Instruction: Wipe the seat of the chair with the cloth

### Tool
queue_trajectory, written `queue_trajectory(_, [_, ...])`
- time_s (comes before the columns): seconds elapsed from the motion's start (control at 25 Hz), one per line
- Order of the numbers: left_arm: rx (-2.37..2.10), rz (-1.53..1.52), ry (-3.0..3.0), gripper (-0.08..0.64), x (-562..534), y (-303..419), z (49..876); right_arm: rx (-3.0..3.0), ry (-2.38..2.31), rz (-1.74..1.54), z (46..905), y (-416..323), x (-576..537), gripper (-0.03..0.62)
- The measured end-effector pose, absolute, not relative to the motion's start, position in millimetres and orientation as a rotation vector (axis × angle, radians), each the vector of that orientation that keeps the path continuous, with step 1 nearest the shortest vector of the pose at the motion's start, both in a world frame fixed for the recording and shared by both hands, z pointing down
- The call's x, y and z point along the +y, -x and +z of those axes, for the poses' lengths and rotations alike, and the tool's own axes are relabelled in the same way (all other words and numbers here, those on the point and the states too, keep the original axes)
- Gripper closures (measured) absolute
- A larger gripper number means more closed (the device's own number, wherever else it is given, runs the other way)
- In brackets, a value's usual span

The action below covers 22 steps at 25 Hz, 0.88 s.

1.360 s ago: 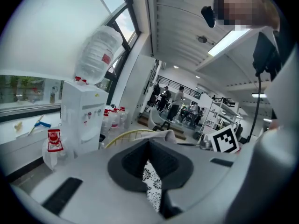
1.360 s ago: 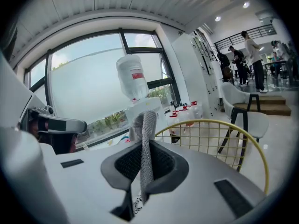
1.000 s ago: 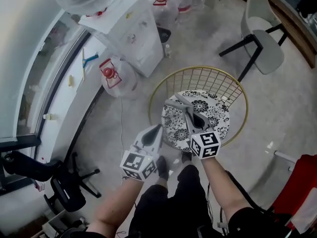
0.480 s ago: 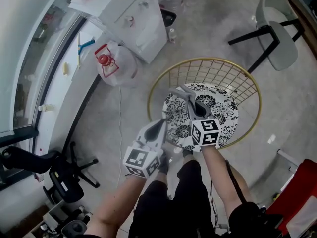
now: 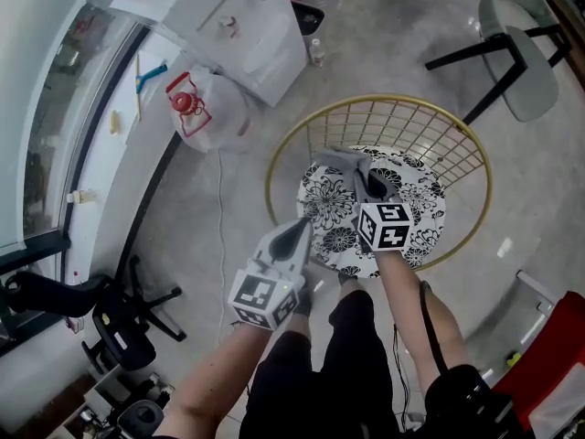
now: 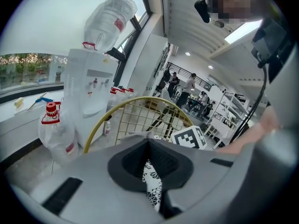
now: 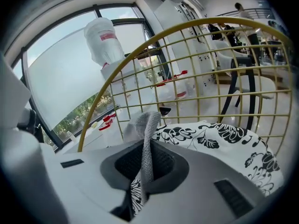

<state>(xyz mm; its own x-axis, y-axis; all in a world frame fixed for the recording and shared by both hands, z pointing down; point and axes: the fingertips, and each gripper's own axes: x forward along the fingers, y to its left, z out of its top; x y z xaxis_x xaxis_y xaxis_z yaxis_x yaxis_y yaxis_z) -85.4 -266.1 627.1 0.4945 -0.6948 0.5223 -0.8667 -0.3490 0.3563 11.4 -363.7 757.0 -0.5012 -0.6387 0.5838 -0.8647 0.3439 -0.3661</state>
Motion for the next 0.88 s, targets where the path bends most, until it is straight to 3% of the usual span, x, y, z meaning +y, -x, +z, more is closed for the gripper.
queue_trajectory(0.88, [-1.17,0.404,-2.196,0.554,-271.1,36.0,637.5,-2.078,-1.582,0.997,783.6,-125.8,-362.4,0.569])
